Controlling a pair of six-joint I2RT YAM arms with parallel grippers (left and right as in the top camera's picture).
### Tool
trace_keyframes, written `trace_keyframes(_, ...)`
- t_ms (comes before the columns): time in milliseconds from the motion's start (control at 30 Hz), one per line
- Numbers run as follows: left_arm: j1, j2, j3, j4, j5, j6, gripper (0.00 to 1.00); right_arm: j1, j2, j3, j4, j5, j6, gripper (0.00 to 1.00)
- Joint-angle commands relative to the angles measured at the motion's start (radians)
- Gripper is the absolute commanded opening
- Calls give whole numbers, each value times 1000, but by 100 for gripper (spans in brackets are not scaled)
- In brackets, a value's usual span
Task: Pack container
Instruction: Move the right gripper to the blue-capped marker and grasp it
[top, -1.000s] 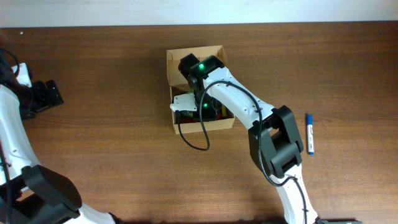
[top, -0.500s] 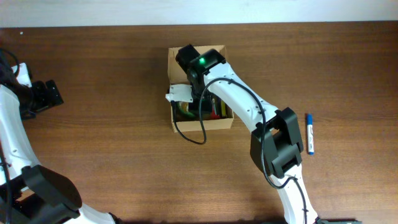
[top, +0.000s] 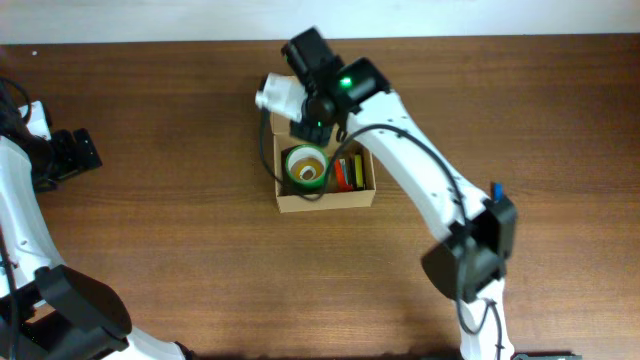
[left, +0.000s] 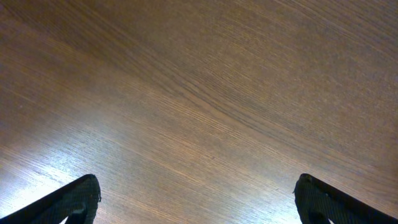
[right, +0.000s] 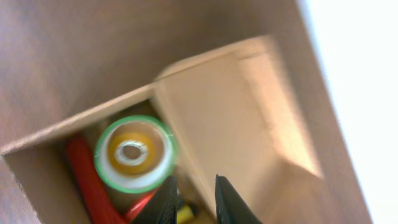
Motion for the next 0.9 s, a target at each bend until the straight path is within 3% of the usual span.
trace_keyframes(0,7,9,-3,2,8,19,100,-40,-156,36,14,196,248,22)
trace_keyframes(133,7,9,-3,2,8,19,100,-162,-252,25,4,246,471,22)
trace_keyframes(433,7,9,-3,2,7,19,100,-526,-303,-82,-147,220,745,14)
trace_keyframes(633,7,9,-3,2,8,19,100,-661,-301,-381,-122,166,739,17)
trace_keyframes(767,7,9,-3,2,8,19,100,-686,-301,-597,-17,166,615,27)
trace_keyframes(867,7,9,-3,2,7,19,100,-708,-301,-745,74,143,490,45)
